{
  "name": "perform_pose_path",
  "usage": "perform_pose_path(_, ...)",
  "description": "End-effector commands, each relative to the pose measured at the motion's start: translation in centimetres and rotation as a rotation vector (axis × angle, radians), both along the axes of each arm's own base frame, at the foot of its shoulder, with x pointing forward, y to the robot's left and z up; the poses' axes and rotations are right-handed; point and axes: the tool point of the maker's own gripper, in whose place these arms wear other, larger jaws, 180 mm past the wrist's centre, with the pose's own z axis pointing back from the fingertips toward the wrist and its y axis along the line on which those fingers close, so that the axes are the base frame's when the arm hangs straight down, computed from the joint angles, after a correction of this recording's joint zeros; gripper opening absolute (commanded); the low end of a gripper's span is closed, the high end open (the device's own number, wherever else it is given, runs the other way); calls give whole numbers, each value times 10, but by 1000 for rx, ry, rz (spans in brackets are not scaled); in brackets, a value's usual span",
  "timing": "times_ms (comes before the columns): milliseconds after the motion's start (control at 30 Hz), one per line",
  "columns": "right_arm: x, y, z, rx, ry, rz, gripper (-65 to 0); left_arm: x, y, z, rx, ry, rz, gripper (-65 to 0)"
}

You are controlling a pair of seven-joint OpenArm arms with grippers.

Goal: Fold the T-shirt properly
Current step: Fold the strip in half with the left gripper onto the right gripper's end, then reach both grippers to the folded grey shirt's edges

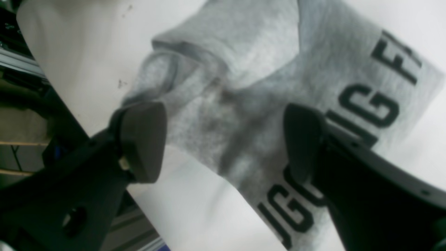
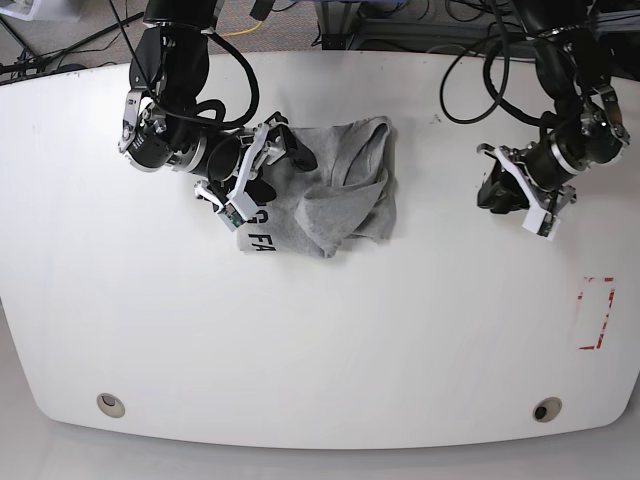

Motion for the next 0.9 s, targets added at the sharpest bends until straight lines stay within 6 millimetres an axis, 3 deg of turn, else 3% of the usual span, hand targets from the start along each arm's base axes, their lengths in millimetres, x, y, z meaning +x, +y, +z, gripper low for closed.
perform_pose_path(0,7,5,5,36,-18,4,-160,1,9,12,22,-32,-16,-521)
perform_pose_path(133,14,26,9,62,-35,64,-160,-5,23,11,75,-13,-27,-521)
perform_pose_path(400,37,90,7,183,6,178,-162,-15,34,6,117,20,-35,-522)
perform_pose_path(600,69,127,45,263,-59,219,-162,-16,27,14,136,-7,-62,-522)
perform_pose_path(800,93,131,77,272,-143,225,-162,-13,10,19,140,-26,-116,-521)
perform_pose_path(867,100,111,72,246,-146,190,-162,-12,0,24,144,-44,-149,-519)
